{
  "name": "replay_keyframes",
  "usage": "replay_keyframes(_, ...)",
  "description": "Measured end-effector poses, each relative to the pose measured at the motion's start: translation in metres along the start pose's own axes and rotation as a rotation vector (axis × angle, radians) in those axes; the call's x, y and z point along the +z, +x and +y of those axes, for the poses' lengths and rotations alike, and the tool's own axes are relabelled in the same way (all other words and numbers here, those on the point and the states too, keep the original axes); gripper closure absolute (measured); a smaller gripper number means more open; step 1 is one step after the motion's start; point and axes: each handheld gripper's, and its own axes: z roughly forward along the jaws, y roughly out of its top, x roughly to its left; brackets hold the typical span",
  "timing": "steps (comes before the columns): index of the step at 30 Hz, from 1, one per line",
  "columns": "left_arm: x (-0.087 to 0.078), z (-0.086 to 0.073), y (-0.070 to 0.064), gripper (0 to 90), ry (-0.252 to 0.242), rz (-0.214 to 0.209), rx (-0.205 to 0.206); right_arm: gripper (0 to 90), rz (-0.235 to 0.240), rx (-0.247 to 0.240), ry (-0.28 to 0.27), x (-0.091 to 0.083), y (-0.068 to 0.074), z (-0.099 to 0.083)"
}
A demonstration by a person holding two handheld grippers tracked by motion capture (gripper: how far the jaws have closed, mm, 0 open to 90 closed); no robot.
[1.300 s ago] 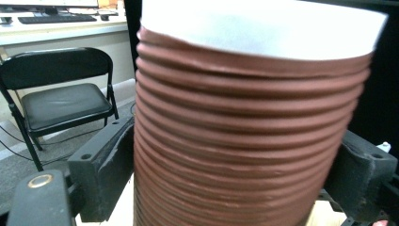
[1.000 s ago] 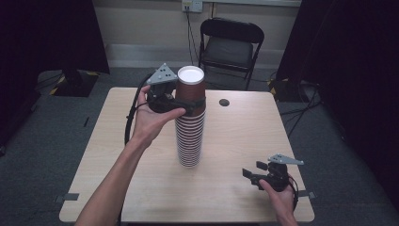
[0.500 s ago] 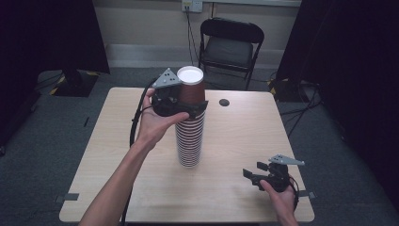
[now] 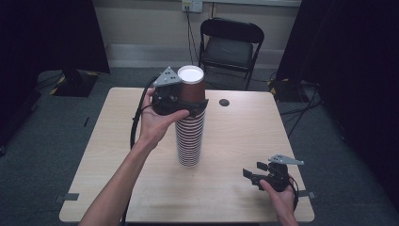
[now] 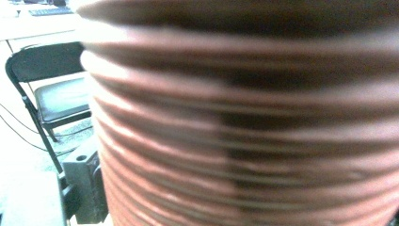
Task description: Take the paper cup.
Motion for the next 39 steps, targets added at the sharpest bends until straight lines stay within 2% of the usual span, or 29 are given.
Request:
replay_keyframes(3,0.0,0.0,0.0,11.4,-0.005,0.009,0.004,23.0,0.003,0.0,-0.001,0.0,0.001,0.0)
replay_keyframes(10,-0.006,0.009,-0.002,11.9,-0.065,0.018,-0.006,23.4,0.0,0.001,0.003,0.001,0.001,0.0)
replay_keyframes(18,-0.008,0.019,-0.005,12.1,-0.093,0.026,0.025,23.3,0.008,-0.004,-0.002,0.0,0.003,0.001)
replay_keyframes(22,-0.009,0.026,-0.005,12.1,-0.111,0.009,0.02,23.3,0.006,-0.005,-0.003,0.0,0.002,0.0)
replay_keyframes(26,-0.012,0.03,-0.007,12.1,-0.126,0.01,0.031,23.4,0.01,-0.005,-0.002,0.001,0.003,0.001)
replay_keyframes(29,-0.015,0.034,-0.006,12.1,-0.155,0.009,0.028,23.4,0.011,-0.006,0.0,0.001,0.003,0.001)
replay_keyframes(31,-0.02,0.035,-0.005,12.1,-0.197,-0.007,-0.001,23.3,0.014,-0.003,0.002,0.001,0.002,0.0)
replay_keyframes(33,-0.023,0.035,-0.004,12.1,-0.228,0.005,0.001,23.3,0.014,-0.002,0.001,0.001,0.002,0.0)
replay_keyframes(35,-0.025,0.037,-0.004,12.2,-0.255,-0.011,-0.011,23.3,0.013,-0.004,0.004,0.001,0.003,0.0)
replay_keyframes(39,-0.028,0.044,-0.006,12.2,-0.281,-0.017,0.014,23.3,0.013,-0.004,0.001,0.001,0.002,0.0)
